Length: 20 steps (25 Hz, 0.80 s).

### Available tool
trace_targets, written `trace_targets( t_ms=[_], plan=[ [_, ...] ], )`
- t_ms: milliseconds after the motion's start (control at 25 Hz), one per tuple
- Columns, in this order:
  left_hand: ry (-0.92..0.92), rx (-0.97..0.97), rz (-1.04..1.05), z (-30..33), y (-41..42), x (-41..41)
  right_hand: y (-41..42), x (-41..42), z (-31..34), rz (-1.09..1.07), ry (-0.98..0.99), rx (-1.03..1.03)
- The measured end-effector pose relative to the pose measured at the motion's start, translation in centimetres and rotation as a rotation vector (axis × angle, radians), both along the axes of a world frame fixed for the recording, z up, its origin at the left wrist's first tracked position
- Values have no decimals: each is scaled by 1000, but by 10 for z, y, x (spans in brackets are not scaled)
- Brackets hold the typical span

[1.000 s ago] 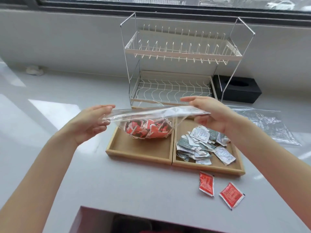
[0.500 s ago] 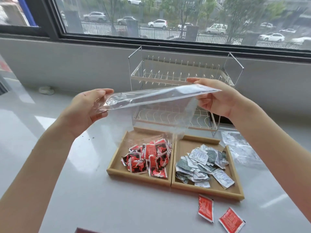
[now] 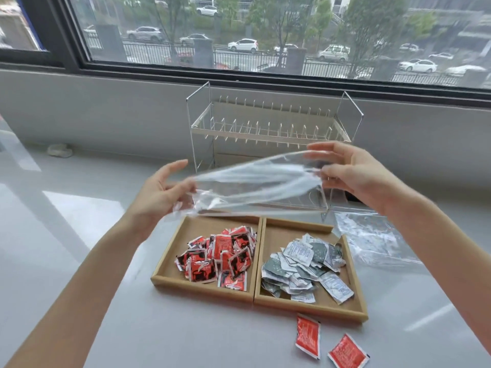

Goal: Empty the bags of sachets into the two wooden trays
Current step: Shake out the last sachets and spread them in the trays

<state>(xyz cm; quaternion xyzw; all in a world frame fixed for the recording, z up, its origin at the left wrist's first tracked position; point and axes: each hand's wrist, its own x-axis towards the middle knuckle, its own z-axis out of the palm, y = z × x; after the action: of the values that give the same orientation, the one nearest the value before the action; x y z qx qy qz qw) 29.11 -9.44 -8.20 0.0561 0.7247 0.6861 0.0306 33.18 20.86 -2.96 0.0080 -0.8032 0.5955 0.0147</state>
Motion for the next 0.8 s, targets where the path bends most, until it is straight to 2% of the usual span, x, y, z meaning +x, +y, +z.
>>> trace_targets(
  t_ms=[80, 200, 360, 480, 680, 800],
  plan=[
    [-101, -46, -16, -22, 14, -1, 21, 11, -27, -18, -13, 40],
    [-269, -65, -100, -55, 34, 3, 49, 29, -73, -52, -102, -5],
    [-522, 9, -257, -102, 63, 16, 72, 50, -127, -146, -317, -103],
    [-675, 76, -236, -131, 80, 19, 81, 56, -152, -179, -471, -136],
    [-711, 72, -324, -150, 96, 19, 93, 58, -171, -174, -587, -123],
    [-709, -59, -357, -154, 99, 11, 100, 50, -179, -179, -618, -84]
  ],
)
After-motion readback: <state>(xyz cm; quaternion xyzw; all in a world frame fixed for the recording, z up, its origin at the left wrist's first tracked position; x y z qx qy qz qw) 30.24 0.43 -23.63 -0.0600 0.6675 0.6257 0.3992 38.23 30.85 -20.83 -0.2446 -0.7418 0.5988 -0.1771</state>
